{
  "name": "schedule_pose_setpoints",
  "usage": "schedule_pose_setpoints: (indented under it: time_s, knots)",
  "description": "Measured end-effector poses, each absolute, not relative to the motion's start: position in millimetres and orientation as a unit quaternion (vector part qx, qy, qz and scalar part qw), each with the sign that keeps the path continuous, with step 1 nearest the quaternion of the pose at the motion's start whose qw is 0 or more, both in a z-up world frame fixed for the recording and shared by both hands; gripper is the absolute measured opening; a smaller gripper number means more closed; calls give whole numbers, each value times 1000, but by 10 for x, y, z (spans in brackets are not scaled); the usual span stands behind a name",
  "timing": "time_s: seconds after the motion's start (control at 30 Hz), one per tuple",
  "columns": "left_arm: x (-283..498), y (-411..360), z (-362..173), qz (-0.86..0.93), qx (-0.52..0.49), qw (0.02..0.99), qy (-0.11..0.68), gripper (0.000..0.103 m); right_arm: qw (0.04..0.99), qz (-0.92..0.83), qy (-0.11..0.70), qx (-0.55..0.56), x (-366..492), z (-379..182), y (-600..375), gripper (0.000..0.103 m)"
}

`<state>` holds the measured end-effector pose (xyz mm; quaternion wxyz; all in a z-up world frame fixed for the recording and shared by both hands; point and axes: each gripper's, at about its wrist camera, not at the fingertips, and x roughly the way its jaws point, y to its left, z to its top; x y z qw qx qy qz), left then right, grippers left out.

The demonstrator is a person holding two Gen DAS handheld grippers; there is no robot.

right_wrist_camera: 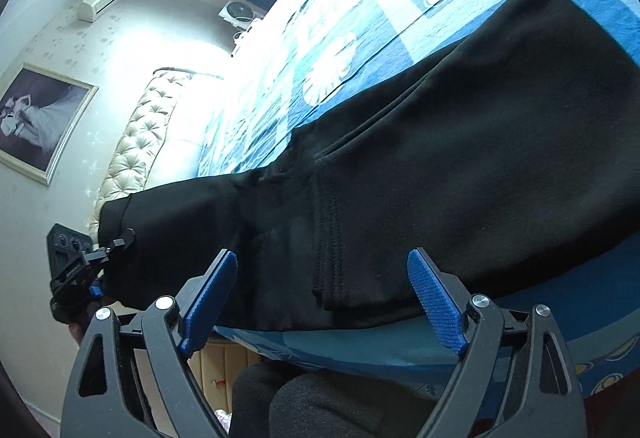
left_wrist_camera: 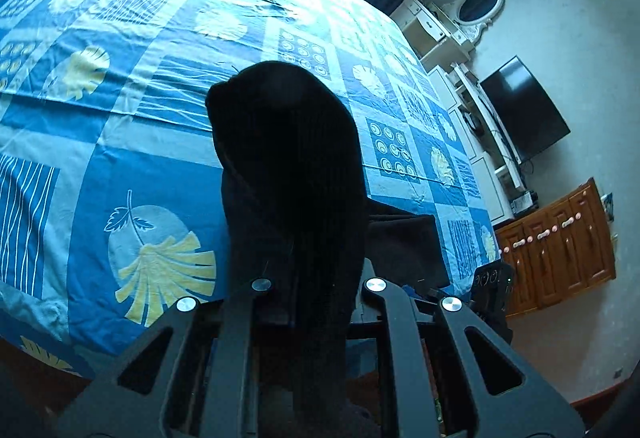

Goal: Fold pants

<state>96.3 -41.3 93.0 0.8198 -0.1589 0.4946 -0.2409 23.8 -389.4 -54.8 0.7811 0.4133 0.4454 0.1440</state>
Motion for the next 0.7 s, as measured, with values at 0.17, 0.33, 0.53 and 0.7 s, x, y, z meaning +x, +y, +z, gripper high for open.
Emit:
schedule_pose_setpoints:
  time_s: [0.17,0.33,0.53,0.7]
  knots:
    - [860,-1083,924,-221,-72,842,487,14,808,115,431,385,129,-434,-4114,86]
    - [778,-1689,740,-199,7,854,481,14,809,99,409,410,-23,-425,-4432,86]
    - [697,-2284,446,-173,79,855,482,14,807,75,390,438,-178,-519,-4794,87]
    - [694,-2646,197,-154,115,850,490,14,796,59,383,464,-283,-659,-5032,87]
